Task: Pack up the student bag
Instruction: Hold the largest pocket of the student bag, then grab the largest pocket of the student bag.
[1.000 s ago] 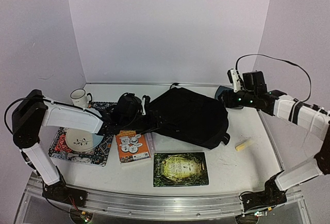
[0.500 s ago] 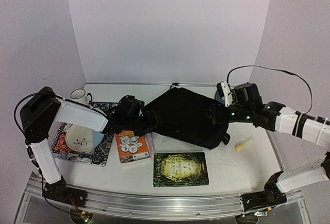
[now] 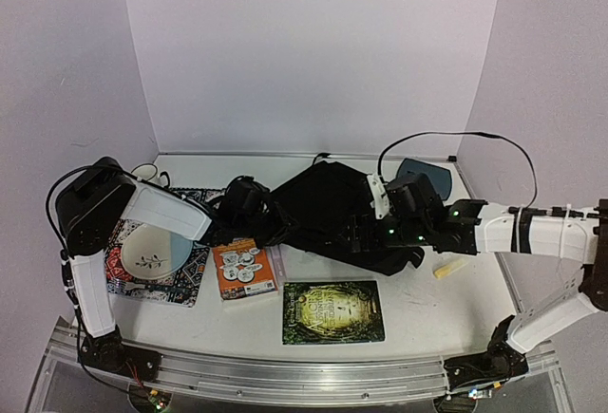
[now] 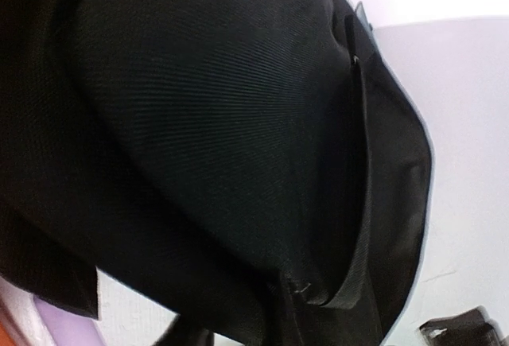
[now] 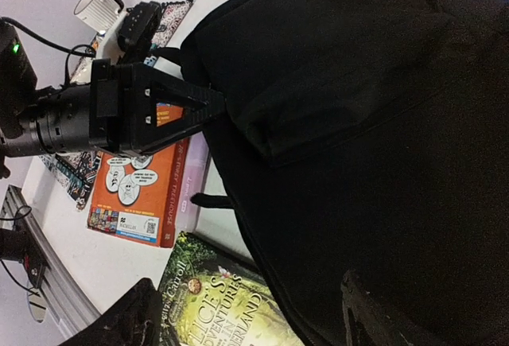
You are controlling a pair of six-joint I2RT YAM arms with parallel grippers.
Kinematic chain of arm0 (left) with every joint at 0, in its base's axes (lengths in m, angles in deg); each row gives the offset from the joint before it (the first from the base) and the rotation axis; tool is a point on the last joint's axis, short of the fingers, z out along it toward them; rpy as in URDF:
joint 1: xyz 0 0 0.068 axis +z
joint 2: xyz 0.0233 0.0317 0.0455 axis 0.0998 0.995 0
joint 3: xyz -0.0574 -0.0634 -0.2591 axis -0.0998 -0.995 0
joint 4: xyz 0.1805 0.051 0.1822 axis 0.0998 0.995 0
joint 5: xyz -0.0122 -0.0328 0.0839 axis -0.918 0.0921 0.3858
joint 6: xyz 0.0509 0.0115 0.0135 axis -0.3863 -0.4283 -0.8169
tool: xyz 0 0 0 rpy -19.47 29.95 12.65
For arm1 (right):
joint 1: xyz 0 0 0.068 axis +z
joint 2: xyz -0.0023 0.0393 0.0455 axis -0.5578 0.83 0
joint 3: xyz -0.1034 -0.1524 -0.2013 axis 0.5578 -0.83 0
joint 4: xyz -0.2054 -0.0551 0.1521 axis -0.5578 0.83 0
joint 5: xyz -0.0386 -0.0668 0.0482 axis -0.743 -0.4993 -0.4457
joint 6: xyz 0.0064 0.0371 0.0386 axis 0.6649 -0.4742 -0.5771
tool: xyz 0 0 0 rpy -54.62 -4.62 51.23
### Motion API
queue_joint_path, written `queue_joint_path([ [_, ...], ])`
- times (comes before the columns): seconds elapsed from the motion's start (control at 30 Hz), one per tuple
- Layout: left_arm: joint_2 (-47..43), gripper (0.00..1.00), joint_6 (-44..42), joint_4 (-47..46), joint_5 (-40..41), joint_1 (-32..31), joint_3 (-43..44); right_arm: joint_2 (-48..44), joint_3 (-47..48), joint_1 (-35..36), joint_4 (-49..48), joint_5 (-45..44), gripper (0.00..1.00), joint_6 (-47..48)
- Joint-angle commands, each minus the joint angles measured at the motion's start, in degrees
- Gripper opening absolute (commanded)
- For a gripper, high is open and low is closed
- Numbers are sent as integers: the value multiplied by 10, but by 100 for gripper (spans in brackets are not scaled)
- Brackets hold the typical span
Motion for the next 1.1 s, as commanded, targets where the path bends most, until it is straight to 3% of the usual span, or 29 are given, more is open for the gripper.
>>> queue_joint_path([
  [0.0, -20, 1, 19, -37, -17, 0, 25, 30, 48, 33, -4, -30, 78, -44],
  [0.27, -43, 0, 70, -37, -19, -6, 22, 77, 87, 68, 20, -66, 71, -110],
  [0.6, -57, 0, 90, -36, -4, -19, 35, 141, 137, 90, 66, -101, 54, -191],
  [0.87, -63, 0, 93, -36, 8, -26, 34, 173, 143, 92, 72, -149, 54, -270],
  [1.07, -63, 0, 92, -36, 11, -33, 37, 182, 149, 93, 72, -194, 61, -315],
])
